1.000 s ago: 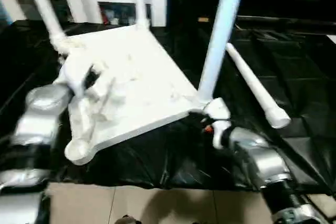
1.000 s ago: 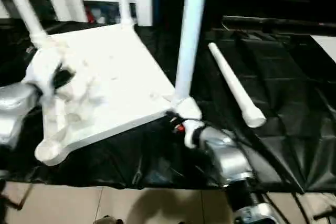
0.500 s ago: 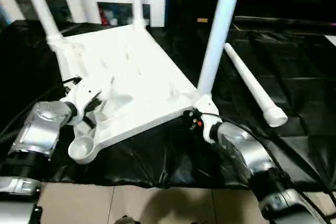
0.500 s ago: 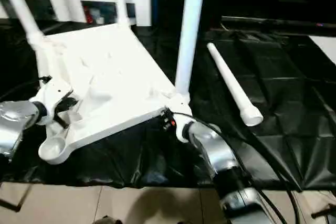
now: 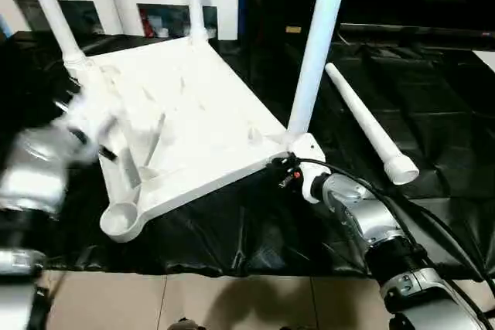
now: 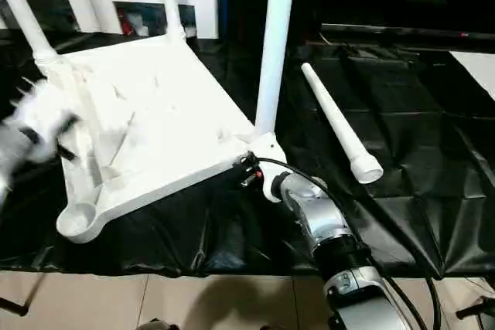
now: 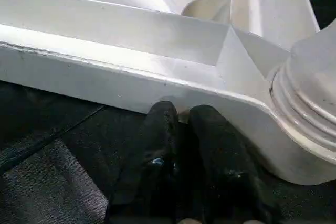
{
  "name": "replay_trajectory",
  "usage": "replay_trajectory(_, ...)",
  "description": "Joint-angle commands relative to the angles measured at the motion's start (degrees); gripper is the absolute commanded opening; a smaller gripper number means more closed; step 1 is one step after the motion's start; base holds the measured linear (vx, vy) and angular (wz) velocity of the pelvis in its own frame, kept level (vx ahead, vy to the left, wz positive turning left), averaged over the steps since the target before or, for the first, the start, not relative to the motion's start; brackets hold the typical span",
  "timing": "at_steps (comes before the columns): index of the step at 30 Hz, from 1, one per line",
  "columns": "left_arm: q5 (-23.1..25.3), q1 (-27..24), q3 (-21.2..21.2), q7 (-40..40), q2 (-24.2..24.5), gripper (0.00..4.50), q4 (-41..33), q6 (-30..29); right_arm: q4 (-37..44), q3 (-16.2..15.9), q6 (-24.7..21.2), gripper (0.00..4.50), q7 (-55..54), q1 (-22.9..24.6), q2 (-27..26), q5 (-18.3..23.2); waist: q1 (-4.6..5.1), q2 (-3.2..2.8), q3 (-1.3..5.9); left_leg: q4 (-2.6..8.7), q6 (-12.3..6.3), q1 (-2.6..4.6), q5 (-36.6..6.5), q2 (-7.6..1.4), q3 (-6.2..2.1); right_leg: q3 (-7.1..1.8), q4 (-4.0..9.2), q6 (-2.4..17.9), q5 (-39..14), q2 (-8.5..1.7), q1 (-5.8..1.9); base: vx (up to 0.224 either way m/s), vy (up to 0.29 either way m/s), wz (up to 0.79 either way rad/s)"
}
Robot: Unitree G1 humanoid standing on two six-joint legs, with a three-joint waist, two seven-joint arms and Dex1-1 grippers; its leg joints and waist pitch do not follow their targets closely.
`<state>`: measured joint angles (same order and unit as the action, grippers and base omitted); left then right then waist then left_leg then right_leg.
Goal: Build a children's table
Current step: Rotate table base
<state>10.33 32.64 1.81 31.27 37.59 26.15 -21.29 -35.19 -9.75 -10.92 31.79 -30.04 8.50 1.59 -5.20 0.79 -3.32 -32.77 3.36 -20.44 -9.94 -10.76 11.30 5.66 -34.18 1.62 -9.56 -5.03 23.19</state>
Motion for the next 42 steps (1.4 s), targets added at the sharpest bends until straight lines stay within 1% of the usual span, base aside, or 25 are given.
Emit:
replay_trajectory(1,0.11,-0.27,-0.66,0.61,0.11,0.0,-0.36,-0.97,-0.44,0.4,0.63,0.33,0.08,-1.34,0.07,-0.14,-0.34,-1.1,4.01,3.65,0.59,0.68,-13.75,-2.54,-1.66,-3.43,3.24,11.24,-10.5,-3.99,-2.91,0.0,0.0,0.0)
replay_trajectory(3,0.47,-1.27,-2.25,2.83,0.49,0.0,-0.26,-1.9,-0.93,0.4,0.94,0.09,0.1,-1.58,-0.09,-0.07,-0.4,-1.18,4.01,3.67,0.73,0.73,-14.11,-2.56,-1.67,-3.44,3.36,11.22,-11.2,-4.1,-2.89,0.0,0.0,0.0)
replay_trajectory(5,1.29,-3.76,-6.21,7.94,0.87,0.0,-0.53,-4.29,-2.28,0.55,1.63,0.09,-0.07,-2.38,-0.71,0.0,-0.32,-1.44,3.95,3.74,0.9,0.67,-14.35,-2.54,-1.69,-3.47,3.39,11.31,-11.43,-4.04,-2.82,0.0,0.0,0.0)
replay_trajectory(6,1.24,-4.12,-6.76,8.67,0.92,0.0,-0.5,-4.49,-2.6,0.59,1.78,0.09,-0.13,-2.58,-0.83,-0.03,-0.17,-1.26,3.93,3.81,0.95,0.58,-14.82,-2.56,-1.72,-3.48,3.42,11.21,-11.99,-4.08,-2.92,0.0,0.0,0.0)
replay_trajectory(10,1.37,-4.67,-8.69,11.03,1.67,0.0,-0.74,-6.0,-4.07,0.78,2.4,0.09,-0.34,-3.49,-1.3,-0.14,-0.24,-1.74,3.98,3.76,1.35,0.87,-15.78,-2.61,-1.74,-3.5,3.53,11.65,-11.77,-4.06,-2.78,0.0,0.0,0.0)
replay_trajectory(12,1.64,-4.96,-9.75,12.69,2.41,0.0,-1.26,-6.73,-5.03,0.8,2.86,0.09,-0.45,-3.99,-1.54,-0.25,-0.16,-1.5,3.94,3.83,1.4,0.77,-16.01,-2.55,-1.77,-3.47,3.49,11.63,-12.02,-4.03,-2.93,0.0,0.0,0.0)
replay_trajectory(13,1.56,-5.34,-10.82,14.95,3.23,0.0,-2.24,-7.51,-6.45,0.79,3.56,0.09,-0.58,-4.72,-1.83,-0.42,-0.17,-1.75,3.94,3.87,1.49,0.76,-16.08,-2.6,-1.86,-3.48,3.44,11.66,-12.14,-4.13,-2.96,0.0,0.0,0.0)
replay_trajectory(15,1.45,-5.54,-11.36,16.2,3.64,0.0,-2.84,-7.96,-7.26,0.8,3.97,0.09,-0.64,-5.14,-1.99,-0.51,-0.04,-1.71,3.9,3.83,1.58,0.93,-16.45,-2.64,-1.76,-3.53,3.57,12.05,-12.48,-4.15,-2.78,0.0,0.0,0.0)
replay_trajectory(16,0.25,-6.23,-12.74,20.42,4.68,0.0,-5.21,-8.89,-9.47,1.05,4.87,0.09,-0.98,-6.39,-2.5,-0.56,-0.15,-1.63,3.86,3.84,1.62,0.93,-16.51,-2.68,-1.77,-3.58,3.6,12.29,-13.15,-4.29,-2.81,0.0,0.0,0.0)
replay_trajectory(17,0.25,-6.23,-12.74,20.42,4.68,0.0,-5.21,-8.89,-9.47,1.05,4.87,0.09,-0.98,-6.39,-2.5,-0.56,-0.12,-1.71,3.85,3.85,1.68,1.0,-16.57,-2.72,-1.72,-3.6,3.6,12.33,-13.14,-4.18,-2.75,0.0,0.0,0.0)
replay_trajectory(19,-3.76,-7.36,-14.26,27.94,5.66,0.0,-10.68,-10.41,-13.33,1.65,6.35,0.09,-1.7,-8.73,-3.5,-0.45,-0.18,-1.76,3.88,3.88,1.9,0.98,-16.37,-2.82,-1.81,-3.63,3.45,12.94,-12.83,-4.44,-2.79,0.0,0.0,0.0)
replay_trajectory(20,-3.76,-7.36,-14.26,27.94,5.66,0.0,-10.68,-10.41,-13.33,1.65,6.35,0.09,-1.7,-8.73,-3.5,-0.45,-0.15,-1.81,3.86,3.86,2.02,1.0,-16.53,-2.83,-1.76,-3.64,3.38,13.25,-12.72,-4.39,-2.75,0.0,0.0,0.0)
replay_trajectory(23,-9.17,-8.32,-16.63,36.72,6.54,0.0,-16.73,-12.93,-17.48,1.89,7.84,0.09,-2.33,-11.83,-4.59,-0.66,-0.13,-1.72,3.84,3.86,2.06,0.98,-16.02,-2.72,-1.65,-3.61,3.14,13.57,-11.64,-4.13,-2.8,0.0,0.0,0.0)
replay_trajectory(25,-10.51,-8.21,-17.43,38.72,6.51,0.0,-18.31,-13.63,-19.01,2.09,8.39,0.09,-2.56,-13.05,-4.97,-0.63,-0.11,-1.73,3.91,3.78,2.09,0.95,-15.13,-2.68,-1.49,-3.62,2.88,14.05,-9.95,-4.03,-2.87,0.0,0.0,0.0)
replay_trajectory(27,-11.05,-7.99,-17.86,39.49,6.29,0.0,-19.08,-14.18,-19.9,2.22,8.7,0.09,-2.68,-13.77,-5.18,-0.6,0.06,-1.66,3.95,3.75,1.93,0.8,-14.56,-2.59,-1.46,-3.6,2.7,14.16,-9.04,-3.93,-3.04,0.0,0.0,0.0)
replay_trajectory(28,-11.38,-7.15,-18.54,39.94,4.98,0.0,-20.13,-15.14,-21.98,2.3,9.61,0.09,-2.96,-15.38,-5.6,-0.8,0.19,-1.38,4.02,3.67,1.69,0.7,-13.9,-2.57,-1.41,-3.63,2.66,14.26,-8.79,-4.0,-3.14,0.0,0.0,0.0)
replay_trajectory(31,-11.89,-5.2,-19.33,39.89,1.76,0.0,-20.67,-16.63,-25.46,2.57,11.18,0.09,-3.31,-17.96,-6.51,-1.12,0.14,-1.45,3.79,3.57,1.68,0.76,-14.49,-2.48,-1.35,-3.69,3.09,13.83,-11.66,-4.11,-3.08,0.0,0.0,0.0)
replay_trajectory(34,-11.86,-3.24,-19.96,38.15,-1.42,0.0,-19.56,-16.83,-26.64,2.72,11.79,0.09,-3.1,-18.74,-7.17,-1.14,0.17,-1.4,3.94,3.58,1.6,0.72,-14.02,-2.55,-1.4,-3.67,2.99,13.34,-11.23,-3.96,-3.17,0.0,0.0,0.0)
replay_trajectory(36,-11.7,-2.13,-20.32,37.05,-3.06,0.0,-18.24,-16.51,-27.11,2.74,12.06,0.09,-3.09,-18.92,-7.41,-1.19,0.2,-1.55,4.01,3.5,1.38,0.69,-13.66,-2.51,-1.38,-3.64,2.91,13.39,-10.3,-3.91,-3.17,0.0,0.0,0.0)
replay_trajectory(37,-11.01,-0.34,-20.61,34.14,-5.99,0.0,-15.34,-15.21,-27.57,2.78,12.45,0.09,-3.18,-18.94,-7.66,-1.36,0.05,-1.47,4.06,3.43,1.26,0.76,-13.5,-2.47,-1.33,-3.64,2.89,13.63,-9.68,-3.84,-3.14,0.0,0.0,0.0)
replay_trajectory(38,-11.01,-0.34,-20.61,34.14,-5.99,0.0,-15.34,-15.21,-27.57,2.78,12.45,0.09,-3.18,-18.94,-7.66,-1.36,-0.11,-1.47,4.11,3.4,1.1,0.71,-13.35,-2.44,-1.36,-3.63,2.85,13.56,-9.57,-3.89,-3.22,0.0,0.0,0.0)
replay_trajectory(39,-10.07,1.12,-20.38,31.17,-8.46,0.0,-12.29,-13.31,-28.1,2.81,12.81,0.09,-3.48,-18.95,-7.72,-1.5,-0.09,-2.17,4.12,3.36,1.09,0.69,-13.46,-2.4,-1.4,-3.6,2.87,13.48,-9.43,-3.79,-3.1,0.0,0.0,0.0)
replay_trajectory(40,-9.52,1.73,-20.18,29.82,-9.4,0.0,-10.84,-12.18,-28.51,2.86,13.03,0.09,-3.7,-19.02,-7.68,-1.56,-0.05,-1.73,4.2,3.35,1.24,0.74,-13.84,-2.45,-1.38,-3.56,3.01,13.32,-9.07,-3.75,-3.18,0.0,0.0,0.0)
replay_trajectory(41,-8.46,2.81,-19.68,27.08,-10.78,0.0,-7.78,-9.36,-28.8,2.97,13.24,0.09,-4.45,-18.89,-7.3,-1.82,-0.08,-2.09,4.24,3.33,1.39,0.75,-13.9,-2.47,-1.47,-3.55,2.86,13.31,-8.81,-3.76,-3.2,0.0,0.0,0.0)
replay_trajectory(42,-8.08,3.2,-19.5,26.12,-11.26,0.0,-6.71,-8.4,-29.05,3.08,13.41,0.09,-4.72,-18.91,-7.18,-1.97,-0.01,-2.12,4.13,3.32,1.25,0.69,-14.23,-2.31,-1.41,-3.5,3.09,13.12,-9.15,-3.56,-3.08,0.0,0.0,0.0)
